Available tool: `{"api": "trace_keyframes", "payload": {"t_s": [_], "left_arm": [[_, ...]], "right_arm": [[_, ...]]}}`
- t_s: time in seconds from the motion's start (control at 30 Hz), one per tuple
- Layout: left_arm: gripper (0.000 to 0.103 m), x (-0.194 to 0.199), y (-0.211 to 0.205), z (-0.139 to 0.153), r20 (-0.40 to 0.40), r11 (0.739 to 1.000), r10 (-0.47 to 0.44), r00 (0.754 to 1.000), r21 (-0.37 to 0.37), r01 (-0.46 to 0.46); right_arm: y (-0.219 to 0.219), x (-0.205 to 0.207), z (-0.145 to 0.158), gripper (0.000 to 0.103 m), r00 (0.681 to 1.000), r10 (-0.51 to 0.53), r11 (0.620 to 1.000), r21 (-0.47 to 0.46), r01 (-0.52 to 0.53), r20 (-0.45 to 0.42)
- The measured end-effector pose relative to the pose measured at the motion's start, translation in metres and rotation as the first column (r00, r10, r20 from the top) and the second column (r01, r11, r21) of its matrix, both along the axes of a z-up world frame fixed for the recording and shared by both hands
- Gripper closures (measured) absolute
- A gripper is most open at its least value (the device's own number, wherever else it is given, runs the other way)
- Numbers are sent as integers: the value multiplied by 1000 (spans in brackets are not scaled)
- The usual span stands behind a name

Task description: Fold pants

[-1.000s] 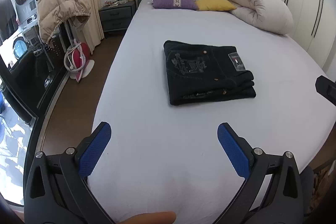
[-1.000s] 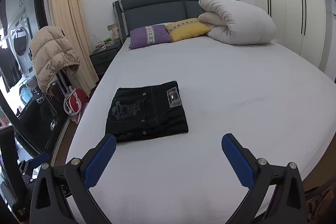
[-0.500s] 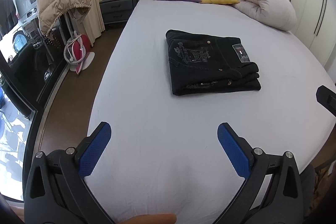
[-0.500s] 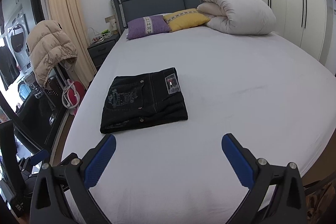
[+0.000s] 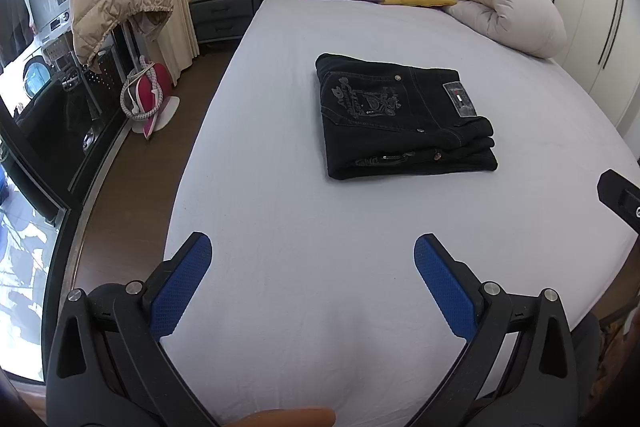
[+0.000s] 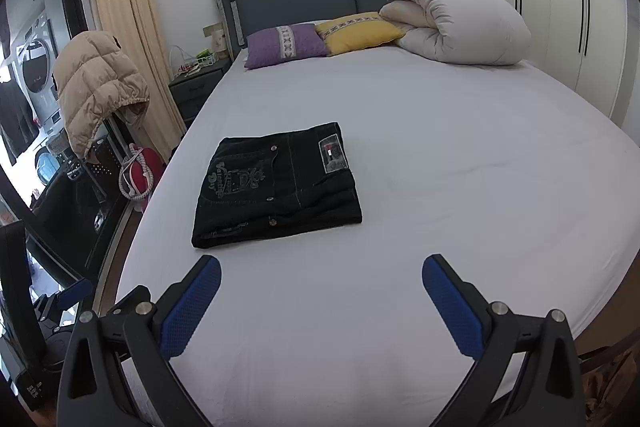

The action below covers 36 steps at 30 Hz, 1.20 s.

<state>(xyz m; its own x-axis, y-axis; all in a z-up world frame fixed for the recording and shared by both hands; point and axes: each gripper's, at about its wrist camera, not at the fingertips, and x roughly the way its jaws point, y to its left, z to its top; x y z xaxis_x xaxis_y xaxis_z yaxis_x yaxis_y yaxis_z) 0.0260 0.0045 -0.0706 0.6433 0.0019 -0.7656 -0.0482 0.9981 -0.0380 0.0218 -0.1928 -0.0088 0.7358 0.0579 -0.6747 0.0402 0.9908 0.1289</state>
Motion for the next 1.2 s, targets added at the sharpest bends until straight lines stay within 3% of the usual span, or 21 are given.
{"api": "trace_keyframes", "payload": {"t_s": [1.2], "left_arm": [[0,2,0,-7,-10,1000,1,1000,-16,-1]], "right_arm": [[3,0,-6,0,1000,9,1000,-9,-9,-22]]}}
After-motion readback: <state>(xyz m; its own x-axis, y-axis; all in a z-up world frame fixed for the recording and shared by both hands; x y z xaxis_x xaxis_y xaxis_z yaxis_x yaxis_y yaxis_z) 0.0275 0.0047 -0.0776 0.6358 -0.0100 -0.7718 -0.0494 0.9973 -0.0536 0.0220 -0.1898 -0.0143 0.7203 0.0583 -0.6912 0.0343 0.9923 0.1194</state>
